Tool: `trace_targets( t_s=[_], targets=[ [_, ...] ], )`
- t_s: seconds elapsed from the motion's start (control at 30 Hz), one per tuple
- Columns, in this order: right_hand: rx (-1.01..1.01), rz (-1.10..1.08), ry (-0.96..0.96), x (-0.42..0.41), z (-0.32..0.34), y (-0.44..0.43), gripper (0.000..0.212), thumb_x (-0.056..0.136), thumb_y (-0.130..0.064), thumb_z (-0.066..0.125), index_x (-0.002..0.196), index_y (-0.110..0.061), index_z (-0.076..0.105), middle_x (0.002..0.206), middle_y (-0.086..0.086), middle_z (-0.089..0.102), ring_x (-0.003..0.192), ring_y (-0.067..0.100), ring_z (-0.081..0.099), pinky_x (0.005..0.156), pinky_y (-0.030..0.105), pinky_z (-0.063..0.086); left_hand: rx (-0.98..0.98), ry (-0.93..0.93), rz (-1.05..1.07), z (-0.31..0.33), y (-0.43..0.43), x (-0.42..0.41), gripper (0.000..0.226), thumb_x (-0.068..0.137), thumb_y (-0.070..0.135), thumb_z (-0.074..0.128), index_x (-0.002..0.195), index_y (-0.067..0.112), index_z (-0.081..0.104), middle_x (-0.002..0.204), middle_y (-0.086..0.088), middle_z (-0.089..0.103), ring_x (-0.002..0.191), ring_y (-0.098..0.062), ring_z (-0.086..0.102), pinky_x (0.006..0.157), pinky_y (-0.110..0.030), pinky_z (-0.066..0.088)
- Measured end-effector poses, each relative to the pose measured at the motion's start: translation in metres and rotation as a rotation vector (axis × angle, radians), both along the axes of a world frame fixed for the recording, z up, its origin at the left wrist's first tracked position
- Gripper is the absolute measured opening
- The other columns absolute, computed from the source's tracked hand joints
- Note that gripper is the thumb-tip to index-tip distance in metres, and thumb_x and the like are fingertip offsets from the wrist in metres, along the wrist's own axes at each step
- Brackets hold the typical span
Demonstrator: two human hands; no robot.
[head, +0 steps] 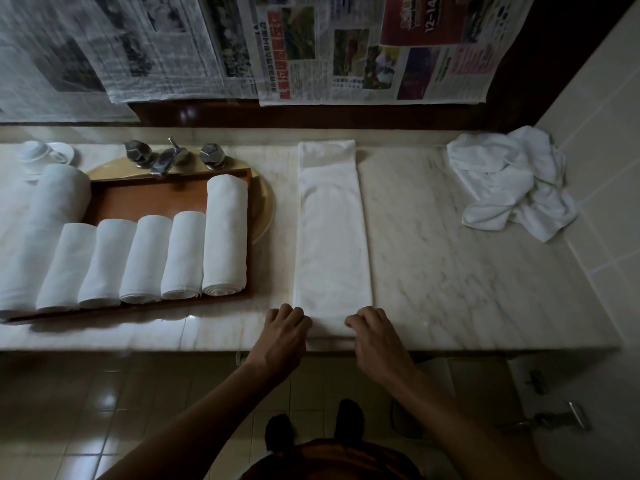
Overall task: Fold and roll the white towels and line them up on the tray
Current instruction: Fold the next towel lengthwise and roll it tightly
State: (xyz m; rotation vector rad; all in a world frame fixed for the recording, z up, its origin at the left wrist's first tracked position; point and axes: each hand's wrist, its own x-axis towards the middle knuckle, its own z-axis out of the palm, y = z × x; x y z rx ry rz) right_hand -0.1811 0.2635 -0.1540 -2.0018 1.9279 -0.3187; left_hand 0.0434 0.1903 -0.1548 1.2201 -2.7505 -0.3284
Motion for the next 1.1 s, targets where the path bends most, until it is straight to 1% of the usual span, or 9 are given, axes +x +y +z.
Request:
trace_targets(
  t_s=[0.2,0.37,0.5,0.6,0.7,0.8,0.93,1.03,1.1],
  targets=[
    [0.098,0.018,0.055,-0.003,0.014,-0.008,0.046,0.075,0.003,0.059,0.112,-0.025,0.056,0.11,-0.007,0.054,0.103,0.021,0.051,0.085,0.038,0.042,0.021,-0.056,-0.057,0.005,-0.01,0.001,0.026,0.071,0.008,0.072,0.093,0.022,0.066,0.087,0.004,0.059,0.077,-0.019,0.054,0.074,-0.036,0.048],
    [0.194,-0.063,-0.07,-0.006,0.034,-0.006,0.044,0.077,0.009,0.058,0.1,-0.026,0.044,0.097,-0.01,0.045,0.092,0.017,0.046,0.074,0.032,0.036,0.338,0.014,0.115,0.026,-0.012,0.003,0.016,0.089,0.021,0.068,0.105,0.024,0.068,0.097,0.009,0.069,0.092,-0.013,0.063,0.093,-0.033,0.043],
    [0.085,-0.063,-0.011,-0.001,0.021,-0.002,0.041,0.071,0.007,0.065,0.097,-0.025,0.061,0.108,-0.007,0.056,0.102,0.02,0.052,0.081,0.036,0.048,0.54,0.101,0.3,0.038,-0.03,-0.003,0.015,0.088,0.016,0.073,0.101,0.016,0.078,0.095,0.003,0.076,0.082,-0.008,0.065,0.064,-0.004,0.041],
    [-0.061,-0.006,0.047,0.018,0.018,0.015,0.049,0.073,0.001,0.064,0.118,-0.019,0.067,0.126,0.002,0.061,0.115,0.025,0.055,0.097,0.041,0.05,0.547,0.089,0.323,0.038,-0.036,-0.005,0.015,0.089,0.015,0.073,0.101,0.014,0.081,0.096,0.001,0.078,0.082,-0.007,0.065,0.059,-0.001,0.037],
    [-0.033,0.05,0.161,0.036,0.014,0.033,0.073,0.067,-0.004,0.073,0.139,-0.013,0.059,0.146,0.013,0.056,0.136,0.036,0.051,0.115,0.051,0.038,0.462,0.123,0.353,0.035,-0.03,-0.007,0.014,0.091,0.016,0.071,0.102,0.014,0.079,0.095,-0.001,0.073,0.089,-0.017,0.069,0.062,-0.008,0.038],
    [-0.012,0.032,0.244,0.038,0.002,0.038,0.093,0.059,-0.002,0.078,0.148,-0.01,0.053,0.154,0.019,0.048,0.143,0.041,0.044,0.118,0.054,0.032,0.177,0.101,0.322,0.033,-0.003,-0.011,0.02,0.094,0.021,0.067,0.114,0.018,0.07,0.111,-0.002,0.061,0.101,-0.021,0.059,0.081,-0.027,0.047],
    [-0.093,0.106,0.286,0.028,-0.006,0.032,0.095,0.071,0.002,0.07,0.158,-0.007,0.034,0.165,0.021,0.029,0.152,0.043,0.024,0.12,0.055,0.016,0.015,-0.005,0.09,0.015,0.04,-0.018,0.063,0.08,0.014,0.073,0.139,0.013,0.053,0.136,-0.01,0.054,0.12,-0.027,0.057,0.101,-0.044,0.05],
    [-0.031,0.139,0.268,0.02,-0.008,0.019,0.099,0.076,0.004,0.064,0.163,-0.012,0.02,0.17,0.017,0.014,0.157,0.038,0.007,0.122,0.054,0.009,-0.022,-0.159,0.053,-0.001,0.043,-0.02,0.093,0.077,0.003,0.067,0.16,0.007,0.026,0.166,-0.019,0.024,0.155,-0.038,0.023,0.125,-0.054,0.017],
    [-0.001,0.157,0.258,0.016,-0.007,0.007,0.099,0.076,0.003,0.063,0.163,-0.014,0.019,0.171,0.016,0.01,0.158,0.037,0.003,0.126,0.055,0.011,-0.032,-0.21,0.049,-0.001,0.036,-0.022,0.094,0.083,0.002,0.057,0.164,0.008,0.008,0.171,-0.018,-0.002,0.159,-0.035,-0.004,0.125,-0.052,-0.006]
  ],
)
